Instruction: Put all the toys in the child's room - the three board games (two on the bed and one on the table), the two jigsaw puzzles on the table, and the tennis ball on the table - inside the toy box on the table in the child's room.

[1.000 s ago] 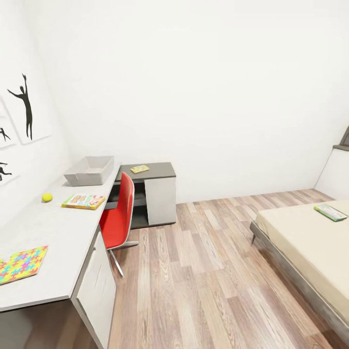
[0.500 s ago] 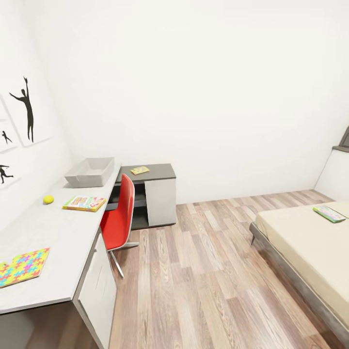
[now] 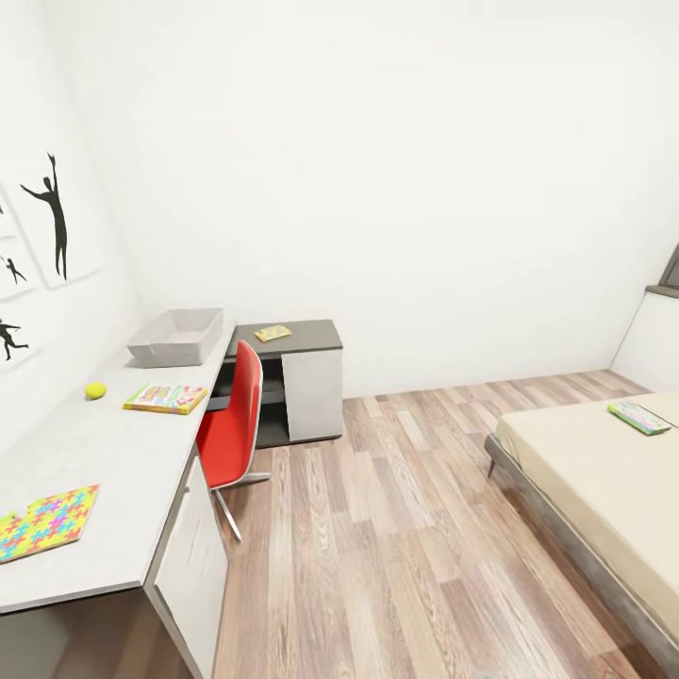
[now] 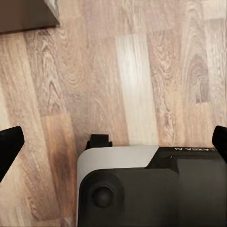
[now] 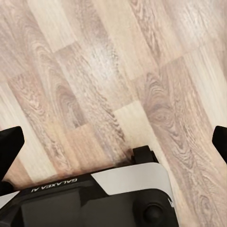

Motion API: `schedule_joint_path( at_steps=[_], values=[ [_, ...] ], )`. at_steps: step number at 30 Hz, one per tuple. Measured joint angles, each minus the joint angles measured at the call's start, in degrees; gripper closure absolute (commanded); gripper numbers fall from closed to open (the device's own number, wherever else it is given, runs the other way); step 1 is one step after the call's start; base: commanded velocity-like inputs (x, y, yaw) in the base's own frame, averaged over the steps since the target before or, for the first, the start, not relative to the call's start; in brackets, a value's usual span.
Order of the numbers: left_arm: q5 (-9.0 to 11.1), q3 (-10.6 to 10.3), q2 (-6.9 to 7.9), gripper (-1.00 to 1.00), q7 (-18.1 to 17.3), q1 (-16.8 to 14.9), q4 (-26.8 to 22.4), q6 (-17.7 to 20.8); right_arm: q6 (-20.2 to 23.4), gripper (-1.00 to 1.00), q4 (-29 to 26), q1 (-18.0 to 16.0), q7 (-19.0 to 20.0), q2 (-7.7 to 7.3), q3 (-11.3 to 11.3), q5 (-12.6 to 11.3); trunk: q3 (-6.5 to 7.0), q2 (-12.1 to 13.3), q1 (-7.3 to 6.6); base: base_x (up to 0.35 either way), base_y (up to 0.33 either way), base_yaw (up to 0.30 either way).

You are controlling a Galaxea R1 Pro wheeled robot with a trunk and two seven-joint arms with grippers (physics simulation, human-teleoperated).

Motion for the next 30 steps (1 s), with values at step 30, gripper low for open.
schedule_joint_path(
  at_steps=[30],
  values=[
    [-0.15, -0.48, -0.11, -1.0, -0.15, -0.01, 4.05, -10.45, -0.64, -1.0, 0.03, 0.13, -0.06, 0.93, 0.98, 0.69, -0.7, 0.0, -0.02, 0.042, -0.036, -0.075]
  ],
)
